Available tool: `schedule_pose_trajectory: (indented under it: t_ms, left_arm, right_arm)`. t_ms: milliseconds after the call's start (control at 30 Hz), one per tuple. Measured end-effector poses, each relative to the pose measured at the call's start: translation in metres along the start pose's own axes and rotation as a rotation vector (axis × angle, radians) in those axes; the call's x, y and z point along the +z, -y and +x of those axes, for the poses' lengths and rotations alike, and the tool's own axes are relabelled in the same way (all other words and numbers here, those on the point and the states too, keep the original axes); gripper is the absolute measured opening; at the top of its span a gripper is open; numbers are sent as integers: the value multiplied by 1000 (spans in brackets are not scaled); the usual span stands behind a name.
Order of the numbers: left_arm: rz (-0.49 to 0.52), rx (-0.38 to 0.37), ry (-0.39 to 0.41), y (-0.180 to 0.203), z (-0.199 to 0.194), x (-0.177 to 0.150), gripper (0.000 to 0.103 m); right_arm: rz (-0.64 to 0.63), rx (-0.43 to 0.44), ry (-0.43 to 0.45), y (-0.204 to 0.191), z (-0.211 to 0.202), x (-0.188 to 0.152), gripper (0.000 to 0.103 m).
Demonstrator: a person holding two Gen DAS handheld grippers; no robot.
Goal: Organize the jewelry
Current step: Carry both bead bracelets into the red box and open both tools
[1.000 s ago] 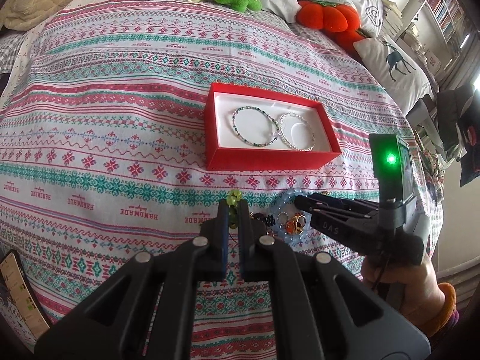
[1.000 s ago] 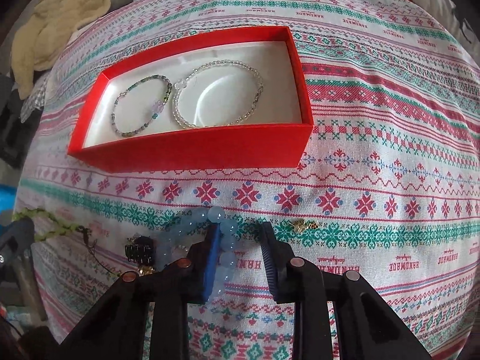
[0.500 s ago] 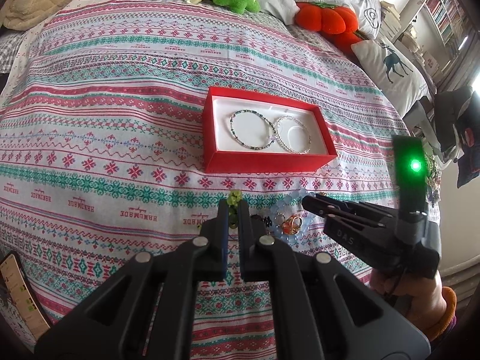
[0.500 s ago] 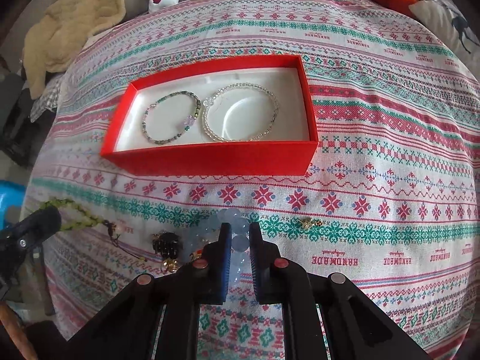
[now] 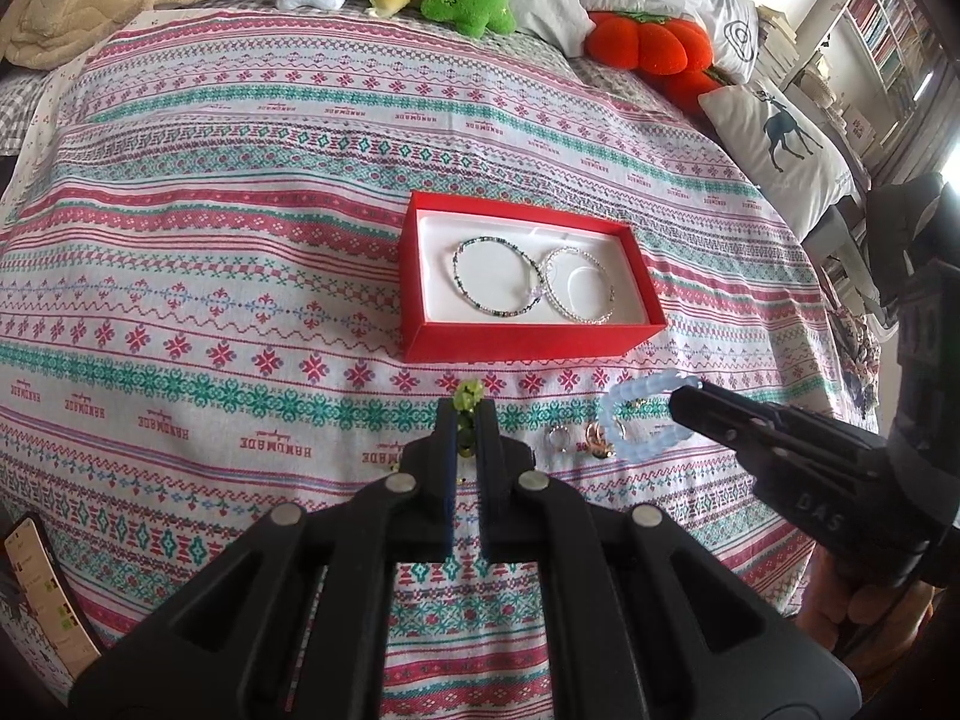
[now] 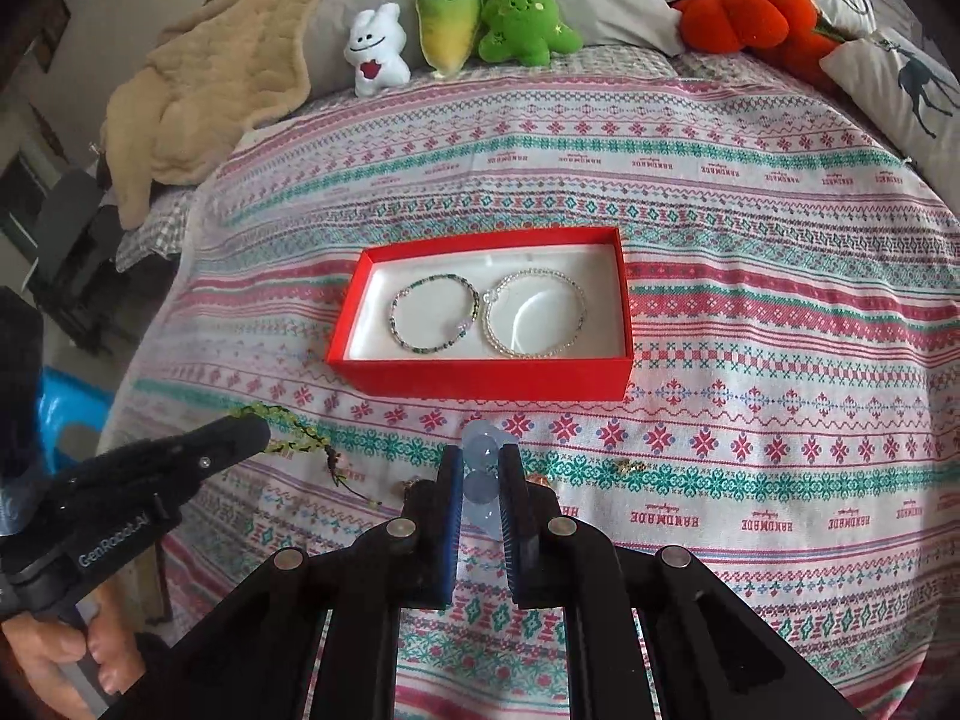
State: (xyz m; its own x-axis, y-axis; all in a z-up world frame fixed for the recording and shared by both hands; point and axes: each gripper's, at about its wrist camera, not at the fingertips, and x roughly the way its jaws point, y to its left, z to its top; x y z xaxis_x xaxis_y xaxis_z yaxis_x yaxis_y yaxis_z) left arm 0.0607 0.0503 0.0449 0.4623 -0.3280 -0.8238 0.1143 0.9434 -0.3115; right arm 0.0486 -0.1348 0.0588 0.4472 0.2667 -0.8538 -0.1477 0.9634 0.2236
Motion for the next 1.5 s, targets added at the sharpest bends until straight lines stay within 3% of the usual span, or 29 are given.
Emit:
schedule_pose_trajectory:
  t_ms: [333,767,1267,1367,1500]
  left_arm:
    - [-6,-14,27,11,-2,13,6]
    - [-30,-91,76,25,2,38,6]
    - [-92,-311,129,46,32,71,6]
    - [-91,-285,132,40,43,74,6]
    - [-37,-124,102,34,58,72,6]
  right_arm:
    - [34,31,71,11,-27,12,12]
    - [78,55,120,23,-36,29,12]
    - [109,74,167,39,-30,49,12]
    - [111,70,178,42,-28,52,12]
    - [103,73,177,41,-21,57,12]
